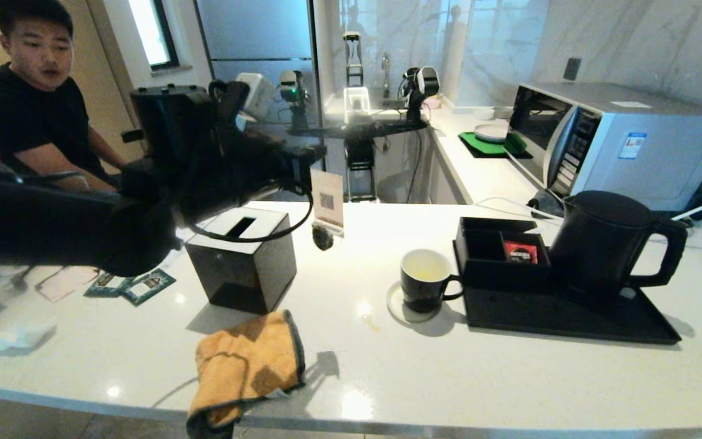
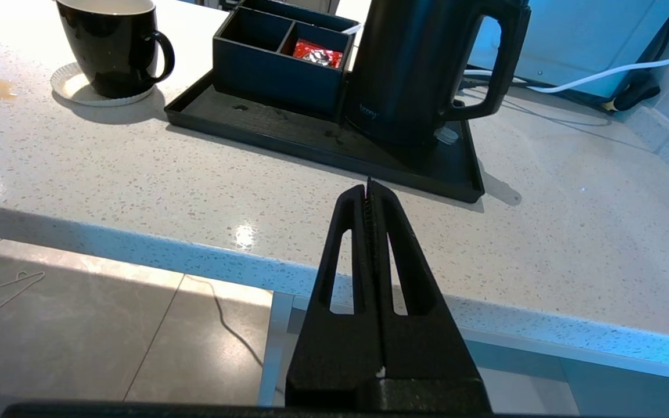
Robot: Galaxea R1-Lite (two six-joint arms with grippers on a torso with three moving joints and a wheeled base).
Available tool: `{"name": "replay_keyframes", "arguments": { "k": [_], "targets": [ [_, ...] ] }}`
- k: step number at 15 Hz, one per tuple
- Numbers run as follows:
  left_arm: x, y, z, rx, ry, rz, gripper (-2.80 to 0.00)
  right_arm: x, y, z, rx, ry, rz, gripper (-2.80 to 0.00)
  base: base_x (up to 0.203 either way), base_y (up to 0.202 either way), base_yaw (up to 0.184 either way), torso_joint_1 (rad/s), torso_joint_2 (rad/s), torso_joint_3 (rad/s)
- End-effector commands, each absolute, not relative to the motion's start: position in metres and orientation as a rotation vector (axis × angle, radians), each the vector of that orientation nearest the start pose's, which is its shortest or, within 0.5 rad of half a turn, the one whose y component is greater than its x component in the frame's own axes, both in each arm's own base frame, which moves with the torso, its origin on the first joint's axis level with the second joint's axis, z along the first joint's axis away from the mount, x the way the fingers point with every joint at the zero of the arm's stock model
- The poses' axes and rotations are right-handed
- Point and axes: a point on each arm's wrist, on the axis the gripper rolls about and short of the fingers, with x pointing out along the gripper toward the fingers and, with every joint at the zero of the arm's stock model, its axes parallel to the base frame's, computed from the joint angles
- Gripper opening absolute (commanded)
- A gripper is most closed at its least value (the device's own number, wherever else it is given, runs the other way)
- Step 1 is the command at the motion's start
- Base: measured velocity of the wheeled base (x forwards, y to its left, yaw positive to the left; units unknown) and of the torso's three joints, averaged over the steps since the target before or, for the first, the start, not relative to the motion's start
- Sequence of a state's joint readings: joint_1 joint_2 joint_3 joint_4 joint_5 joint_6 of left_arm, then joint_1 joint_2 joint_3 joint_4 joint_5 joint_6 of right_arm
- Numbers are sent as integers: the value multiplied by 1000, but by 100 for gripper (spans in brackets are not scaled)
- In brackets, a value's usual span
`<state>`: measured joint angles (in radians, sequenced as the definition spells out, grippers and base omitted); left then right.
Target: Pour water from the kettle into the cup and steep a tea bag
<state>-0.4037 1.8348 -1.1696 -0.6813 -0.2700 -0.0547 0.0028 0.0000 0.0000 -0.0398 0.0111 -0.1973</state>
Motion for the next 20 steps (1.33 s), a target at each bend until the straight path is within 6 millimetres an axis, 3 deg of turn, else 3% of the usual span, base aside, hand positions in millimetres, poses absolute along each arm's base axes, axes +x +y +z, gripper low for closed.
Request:
{"name": "replay_keyframes", "arguments": {
  "k": [1,12,20],
  "targets": [
    [333,-135,248,-55,-10,-641,-280,-23,0,80,-198,-41,10,-280,0,0,0,0,0,0],
    [348,-77,253,-49,-18,-527,-280,-23,0,80,-198,-41,11,-280,0,0,0,0,0,0],
    [354,-53,252,-49,-1,-499,-280,-23,0,80,-199,-41,10,-280,0,0,0,0,0,0]
  ]
}}
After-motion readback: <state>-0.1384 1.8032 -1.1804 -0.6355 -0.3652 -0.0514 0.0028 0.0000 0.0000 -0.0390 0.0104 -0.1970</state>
